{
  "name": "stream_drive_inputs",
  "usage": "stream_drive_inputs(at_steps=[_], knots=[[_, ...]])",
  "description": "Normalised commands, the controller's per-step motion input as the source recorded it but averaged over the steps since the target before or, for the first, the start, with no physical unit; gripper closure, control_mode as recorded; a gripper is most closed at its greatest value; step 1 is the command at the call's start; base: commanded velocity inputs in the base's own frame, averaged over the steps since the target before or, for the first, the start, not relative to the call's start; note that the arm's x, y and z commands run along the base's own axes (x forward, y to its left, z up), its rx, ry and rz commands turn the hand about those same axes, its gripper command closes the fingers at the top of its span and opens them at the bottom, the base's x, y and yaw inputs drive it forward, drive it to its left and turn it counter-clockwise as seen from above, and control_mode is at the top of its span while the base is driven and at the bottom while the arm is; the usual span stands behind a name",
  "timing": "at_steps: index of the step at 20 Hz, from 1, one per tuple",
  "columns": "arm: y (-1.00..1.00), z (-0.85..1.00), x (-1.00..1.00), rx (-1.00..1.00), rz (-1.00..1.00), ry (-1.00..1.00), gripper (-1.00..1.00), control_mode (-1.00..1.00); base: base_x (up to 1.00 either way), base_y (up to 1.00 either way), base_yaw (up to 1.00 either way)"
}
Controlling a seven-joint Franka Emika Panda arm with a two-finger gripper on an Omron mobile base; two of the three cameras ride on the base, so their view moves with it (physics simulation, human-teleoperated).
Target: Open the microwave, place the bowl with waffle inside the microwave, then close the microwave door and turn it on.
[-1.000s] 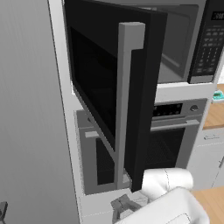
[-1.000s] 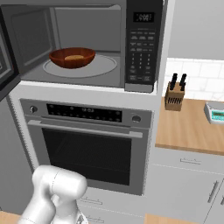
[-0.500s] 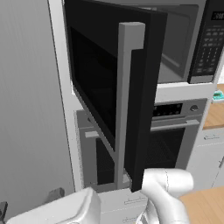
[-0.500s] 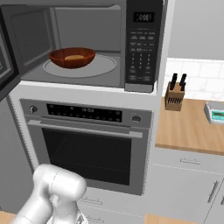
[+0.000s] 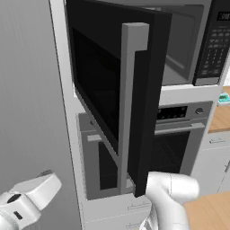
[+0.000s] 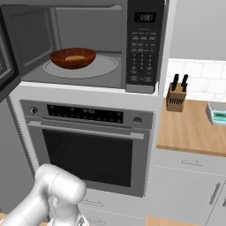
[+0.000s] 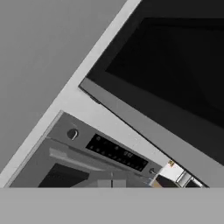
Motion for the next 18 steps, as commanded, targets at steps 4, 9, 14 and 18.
stream_drive_inputs(at_steps=[4,9,14,18], knots=[[0.00,-0.22,1.00,-0.11,-0.42,0.00,1.00,-1.00,0.00,0.00,0.00],[-0.32,-0.03,1.00,0.00,-0.34,0.00,1.00,-1.00,0.00,0.00,0.00],[-0.91,0.01,0.99,0.00,-0.25,0.00,1.00,-1.00,0.00,0.00,0.00],[-1.00,0.11,0.68,0.06,-0.18,0.00,1.00,-1.00,0.00,0.00,0.00]])
